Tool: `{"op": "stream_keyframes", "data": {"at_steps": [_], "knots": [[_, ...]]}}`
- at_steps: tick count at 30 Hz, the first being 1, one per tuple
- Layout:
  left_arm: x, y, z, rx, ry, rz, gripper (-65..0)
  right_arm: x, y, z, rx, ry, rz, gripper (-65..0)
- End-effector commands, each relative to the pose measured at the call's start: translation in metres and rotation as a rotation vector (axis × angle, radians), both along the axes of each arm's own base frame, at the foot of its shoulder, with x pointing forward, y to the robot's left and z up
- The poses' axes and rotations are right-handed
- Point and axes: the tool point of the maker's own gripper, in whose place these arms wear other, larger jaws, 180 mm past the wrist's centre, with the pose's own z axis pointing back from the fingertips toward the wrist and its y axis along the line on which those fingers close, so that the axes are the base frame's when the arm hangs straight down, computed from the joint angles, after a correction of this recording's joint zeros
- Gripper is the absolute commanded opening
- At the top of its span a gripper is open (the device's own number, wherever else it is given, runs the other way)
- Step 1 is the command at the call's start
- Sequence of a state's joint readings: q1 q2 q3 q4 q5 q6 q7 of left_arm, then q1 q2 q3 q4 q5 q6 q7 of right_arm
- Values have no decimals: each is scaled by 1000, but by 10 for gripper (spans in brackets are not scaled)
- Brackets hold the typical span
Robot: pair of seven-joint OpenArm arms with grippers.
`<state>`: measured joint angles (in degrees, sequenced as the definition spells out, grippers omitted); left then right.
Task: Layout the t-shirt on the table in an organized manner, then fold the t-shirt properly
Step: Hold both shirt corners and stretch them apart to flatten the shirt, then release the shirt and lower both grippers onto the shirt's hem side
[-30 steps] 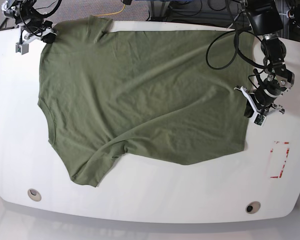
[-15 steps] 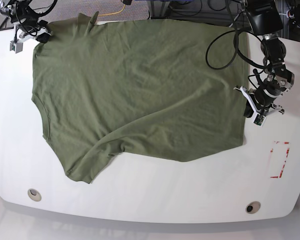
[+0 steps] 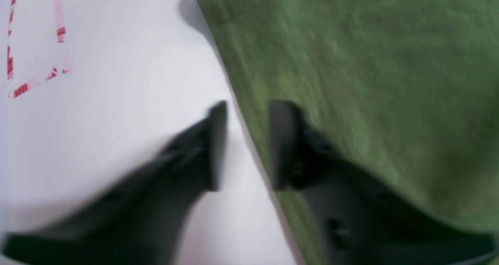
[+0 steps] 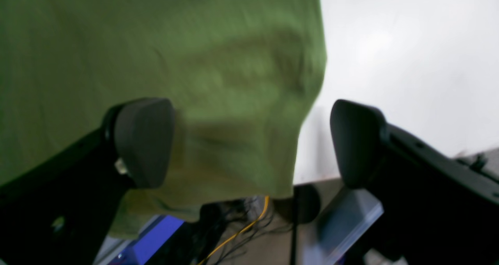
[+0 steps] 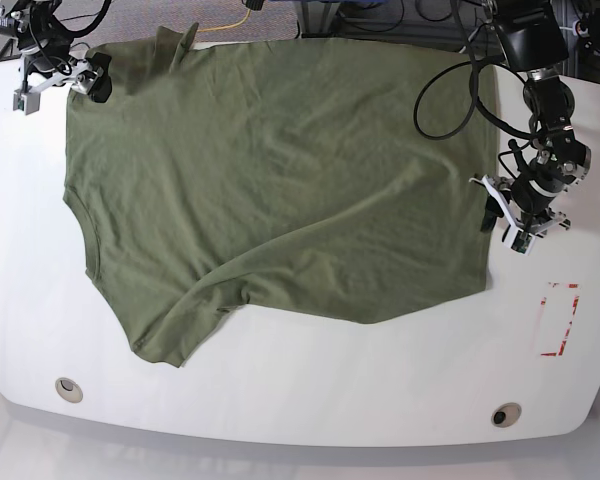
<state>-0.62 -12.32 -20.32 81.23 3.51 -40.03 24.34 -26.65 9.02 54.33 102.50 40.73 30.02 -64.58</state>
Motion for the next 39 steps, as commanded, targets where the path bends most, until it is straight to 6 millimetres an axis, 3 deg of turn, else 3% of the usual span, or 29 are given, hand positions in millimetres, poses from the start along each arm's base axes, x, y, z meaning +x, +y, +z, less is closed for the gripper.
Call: {"op": "stream_keyframes", "data": {"at_steps": [1, 7, 9, 11, 17, 22, 26, 30, 33, 35, 39], "knots": [[15, -4, 31, -56, -106, -9, -332, 17, -3, 23, -53, -74, 29, -33], [21, -20, 56, -157, -175, -55, -171, 56, -2, 57, -117, -197, 66, -32], [22, -23, 61, -165, -188, -72, -154, 69, -3, 68, -136, -236, 75, -32], [23, -30, 68, -169, -205, -92, -154, 87, -4, 83, -162, -282, 103, -32], [17, -51, 71, -145, -212, -160, -194, 150, 26, 114, -188, -390, 284, -36], [18, -64, 71, -121, -217, -171, -324, 195, 57, 127, -216, -433, 396, -49], [19, -72, 64, -101, -208, -166, -486, 224, 61, 128, -298, -409, 424, -187], [35, -69, 73, -69, -243, -100, -650, 258, 74, 121, -351, -395, 461, -465], [41, -67, 69, -57, -238, -70, -650, 277, 84, 107, -365, -361, 501, -617], [43, -69, 64, -64, -227, -56, -646, 288, 90, 99, -366, -347, 522, -647], [59, -68, 67, -60, -232, -49, -650, 300, 92, 80, -335, -320, 527, -637]]}}
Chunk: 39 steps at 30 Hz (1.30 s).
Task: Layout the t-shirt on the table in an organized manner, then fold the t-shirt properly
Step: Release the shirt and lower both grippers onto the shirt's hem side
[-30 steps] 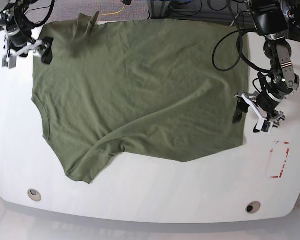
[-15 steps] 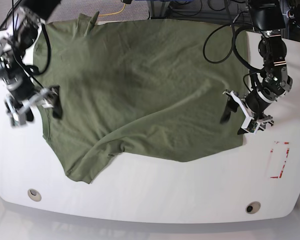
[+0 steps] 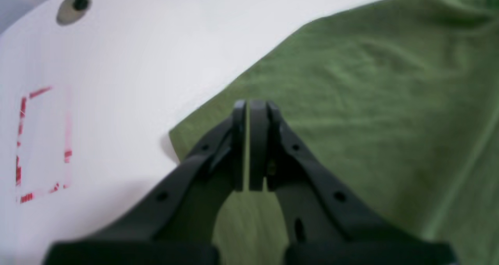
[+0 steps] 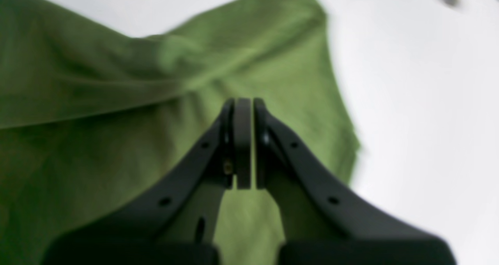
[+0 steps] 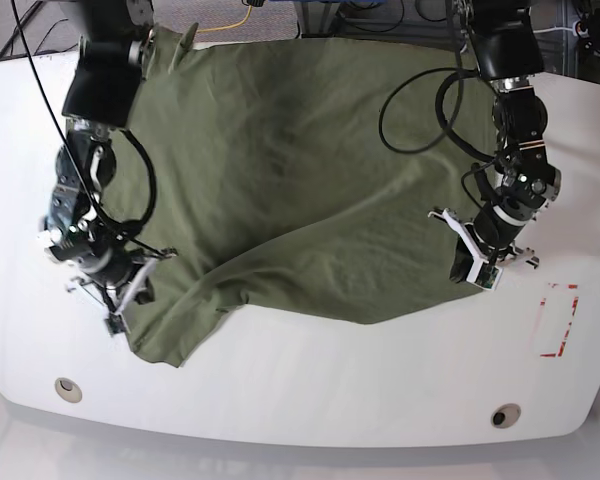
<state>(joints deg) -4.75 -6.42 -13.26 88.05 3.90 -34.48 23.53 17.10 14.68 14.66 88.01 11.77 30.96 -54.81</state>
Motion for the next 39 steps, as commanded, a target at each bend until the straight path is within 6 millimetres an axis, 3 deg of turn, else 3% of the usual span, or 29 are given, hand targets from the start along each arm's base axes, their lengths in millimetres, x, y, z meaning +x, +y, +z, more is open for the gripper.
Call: {"op": "stream_keyframes", "data": {"at_steps": [1, 9, 19, 24, 28, 33, 39], "knots": [[17, 4, 9, -9, -28, 10, -650, 14, -13, -1, 9, -15, -29, -637], [33, 11, -26, -54, 81, 37, -650, 15, -15, -37, 85, 47, -59, -640], [23, 26, -65, -62, 199, 61, -650, -6, -16, -70, 104, 109, -72, -640], [19, 33, -77, -66, 229, 68, -650, -16, -17, -80, 103, 133, -75, -640], [27, 34, -76, -87, 208, 70, -650, -20, -17, -84, 104, 145, -78, -640], [26, 33, -93, -122, 261, 81, -650, -27, -18, -102, 129, 183, -93, -640], [37, 31, -98, -154, 292, 90, -650, -19, -19, -115, 181, 179, -120, -640]]}}
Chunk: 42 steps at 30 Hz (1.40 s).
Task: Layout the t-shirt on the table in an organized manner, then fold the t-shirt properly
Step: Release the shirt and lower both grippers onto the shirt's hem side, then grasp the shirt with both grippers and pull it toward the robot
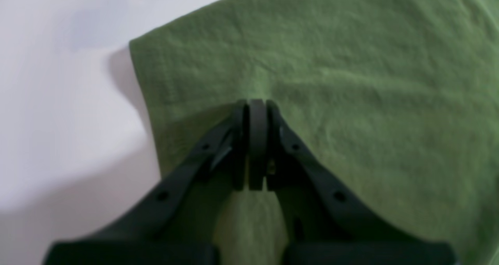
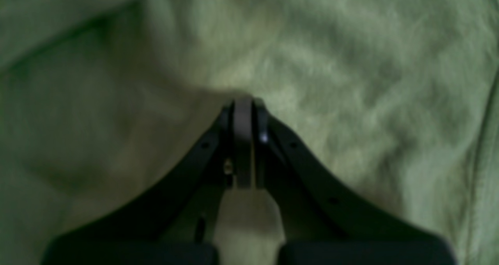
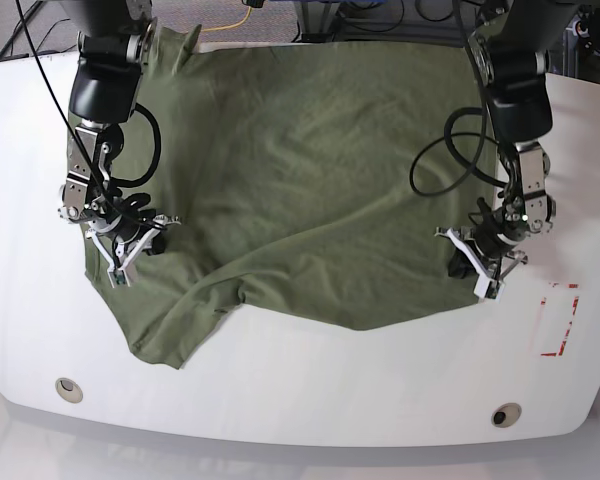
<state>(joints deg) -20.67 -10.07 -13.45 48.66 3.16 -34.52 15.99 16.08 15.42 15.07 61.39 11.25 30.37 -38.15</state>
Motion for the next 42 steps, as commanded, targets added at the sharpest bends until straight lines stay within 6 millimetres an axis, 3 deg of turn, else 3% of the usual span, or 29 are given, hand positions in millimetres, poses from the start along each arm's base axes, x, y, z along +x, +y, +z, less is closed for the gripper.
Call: {"op": "stream_keyframes", "data": {"at_steps": [1, 13, 19, 33, 42], "knots": [[2, 5, -5, 32, 45, -3, -650, 7, -7, -2, -2, 15, -13, -640], [25, 34, 13, 25, -28, 33, -650, 29, -18, -4, 48, -20, -70, -637], [33, 39, 17, 35, -35, 20, -650, 36, -30, 1, 48, -38, -94, -637], [72, 38, 61, -1, -156, 31, -650, 38, -31, 5, 55, -55, -101, -640], [74, 37, 75, -2, -224, 25, -650, 53, -30, 46, -7, -155, -55, -640]]}}
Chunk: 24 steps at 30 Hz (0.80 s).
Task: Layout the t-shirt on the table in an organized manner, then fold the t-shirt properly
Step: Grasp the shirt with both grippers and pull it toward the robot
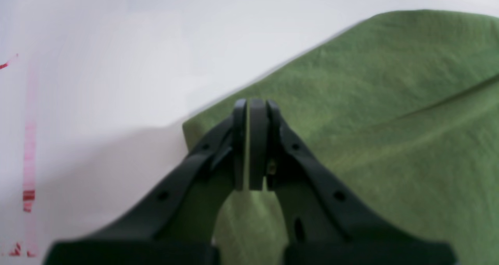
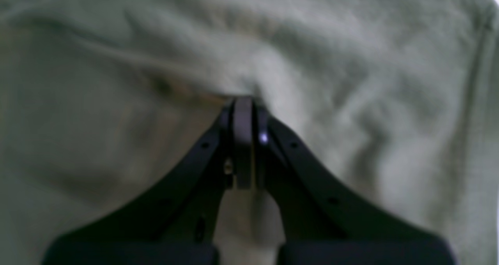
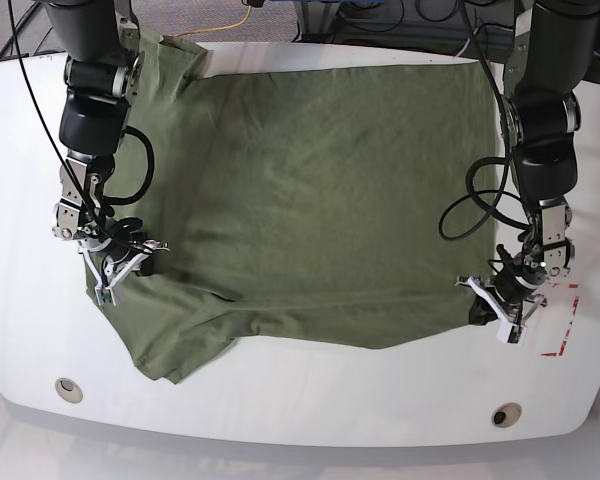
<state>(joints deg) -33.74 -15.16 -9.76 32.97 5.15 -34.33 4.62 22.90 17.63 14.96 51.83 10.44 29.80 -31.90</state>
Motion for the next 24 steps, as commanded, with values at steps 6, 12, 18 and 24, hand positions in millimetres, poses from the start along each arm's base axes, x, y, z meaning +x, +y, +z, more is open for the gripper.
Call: {"op": "stream_keyframes", "data": {"at_steps": [6, 12, 18, 24], "knots": [[0, 3, 38, 66, -137, -26, -650, 13, -5, 57, -97, -118, 48, -640], [-37, -8, 24, 149, -92, -72, -650, -8, -1, 68, -170, -112, 89, -642], [-73, -29, 20, 187, -94, -117, -650, -36, 4, 71, -190, -138, 78, -642], [-109, -47, 17, 219, -78, -152, -650, -72, 2, 74, -217, -134, 59, -642]]}}
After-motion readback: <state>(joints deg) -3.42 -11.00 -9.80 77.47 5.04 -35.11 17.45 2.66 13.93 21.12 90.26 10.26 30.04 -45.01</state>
